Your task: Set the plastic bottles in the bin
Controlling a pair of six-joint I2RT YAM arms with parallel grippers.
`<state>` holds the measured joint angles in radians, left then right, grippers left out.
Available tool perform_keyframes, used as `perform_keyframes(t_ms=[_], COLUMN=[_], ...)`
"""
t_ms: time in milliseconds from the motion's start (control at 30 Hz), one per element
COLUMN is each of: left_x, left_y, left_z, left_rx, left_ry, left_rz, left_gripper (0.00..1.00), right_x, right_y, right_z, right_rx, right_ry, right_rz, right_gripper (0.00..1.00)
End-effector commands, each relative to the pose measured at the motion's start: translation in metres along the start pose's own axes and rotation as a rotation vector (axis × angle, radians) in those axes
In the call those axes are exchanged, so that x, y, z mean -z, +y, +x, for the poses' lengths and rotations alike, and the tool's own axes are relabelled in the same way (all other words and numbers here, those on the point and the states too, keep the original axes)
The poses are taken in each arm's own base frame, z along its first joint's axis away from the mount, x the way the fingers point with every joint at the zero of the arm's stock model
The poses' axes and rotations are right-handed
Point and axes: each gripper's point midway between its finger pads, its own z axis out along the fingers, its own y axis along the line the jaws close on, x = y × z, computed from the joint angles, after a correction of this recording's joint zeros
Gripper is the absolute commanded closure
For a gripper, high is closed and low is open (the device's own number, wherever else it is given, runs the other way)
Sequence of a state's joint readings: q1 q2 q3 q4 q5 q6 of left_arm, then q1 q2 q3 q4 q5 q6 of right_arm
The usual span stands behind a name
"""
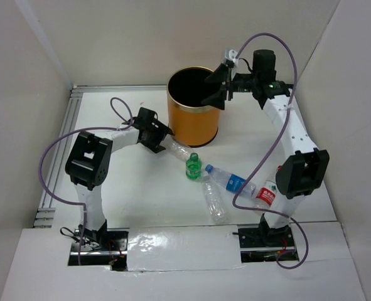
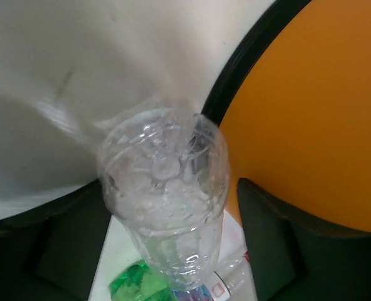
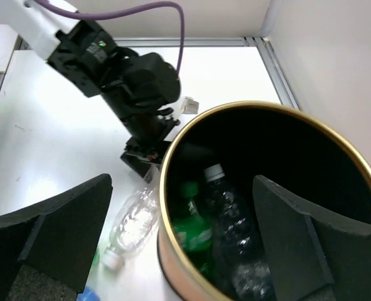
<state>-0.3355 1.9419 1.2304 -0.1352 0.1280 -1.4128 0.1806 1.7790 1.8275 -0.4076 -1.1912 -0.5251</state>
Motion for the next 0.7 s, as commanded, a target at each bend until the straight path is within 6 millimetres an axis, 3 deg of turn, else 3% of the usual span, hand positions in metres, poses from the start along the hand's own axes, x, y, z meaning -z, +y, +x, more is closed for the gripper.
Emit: perform_keyframes(t_ms=[0, 33, 67, 133, 167, 200, 267, 300, 333, 367, 433, 467, 500, 533, 567, 633, 667], left_x=[-0.008, -0.007, -0.007, 0.0, 0.006, 0.012, 0.055, 0.054, 0.068, 0.097, 0.128, 0.145, 0.174, 0.188, 0.209, 0.232, 0.256], left_y=[-0.002, 0.002, 0.003, 0.014, 0.015, 0.015, 0.008, 0.017, 0.01, -0.009, -0.025, -0.036, -0.056, -0.069, -0.092, -0.118, -0.147], left_z=[0.01, 0.016, 0.017, 0.022, 0.022, 0.021, 0.016, 0.017, 0.017, 0.014, 0.012, 0.009, 0.005, 0.0, -0.006, -0.011, -0.014], left_rx=[-0.102, -0.122, -0.155, -0.175, -0.209, -0.232, -0.3, -0.323, -0.359, -0.397, -0.488, -0.512, -0.556, -0.556, -0.569, -0.578, -0.589], left_ry=[0.021, 0.031, 0.041, 0.058, 0.058, 0.045, 0.002, 0.01, 0.0, -0.042, -0.088, -0.121, -0.185, -0.233, -0.286, -0.337, -0.377], left_rz=[-0.059, -0.075, -0.072, -0.089, -0.081, -0.073, -0.03, -0.052, -0.024, 0.044, 0.113, 0.156, 0.233, 0.274, 0.332, 0.393, 0.466], left_gripper=[0.17, 0.25, 0.44, 0.61, 0.76, 0.82, 0.95, 1.0, 1.0, 1.0, 1.0, 1.0, 1.0, 1.0, 1.0, 1.0, 1.0], right_x=[0.021, 0.029, 0.03, 0.043, 0.048, 0.054, 0.07, 0.074, 0.079, 0.085, 0.098, 0.102, 0.103, 0.102, 0.104, 0.104, 0.102], right_y=[0.015, 0.016, 0.02, 0.023, 0.021, 0.021, 0.03, 0.027, 0.029, 0.041, 0.057, 0.077, 0.086, 0.106, 0.117, 0.141, 0.151], right_z=[-0.002, -0.007, -0.009, -0.006, -0.005, 0.002, 0.011, 0.018, 0.028, 0.04, 0.074, 0.083, 0.095, 0.119, 0.124, 0.144, 0.143], right_rx=[-0.032, -0.025, -0.032, -0.045, -0.07, -0.101, -0.184, -0.2, -0.221, -0.281, -0.257, -0.278, -0.195, -0.239, -0.218, -0.234, -0.216], right_ry=[-0.004, -0.008, -0.009, 0.002, 0.012, 0.024, 0.056, 0.067, 0.083, 0.115, 0.165, 0.18, 0.199, 0.218, 0.231, 0.247, 0.249], right_rz=[0.012, 0.03, 0.03, 0.064, 0.092, 0.115, 0.155, 0.175, 0.18, 0.172, 0.156, 0.128, 0.099, 0.07, 0.066, 0.033, 0.015], right_gripper=[0.01, 0.01, 0.01, 0.01, 0.01, 0.01, 0.01, 0.01, 0.01, 0.01, 0.04, 0.09, 0.22, 0.3, 0.4, 0.58, 0.76])
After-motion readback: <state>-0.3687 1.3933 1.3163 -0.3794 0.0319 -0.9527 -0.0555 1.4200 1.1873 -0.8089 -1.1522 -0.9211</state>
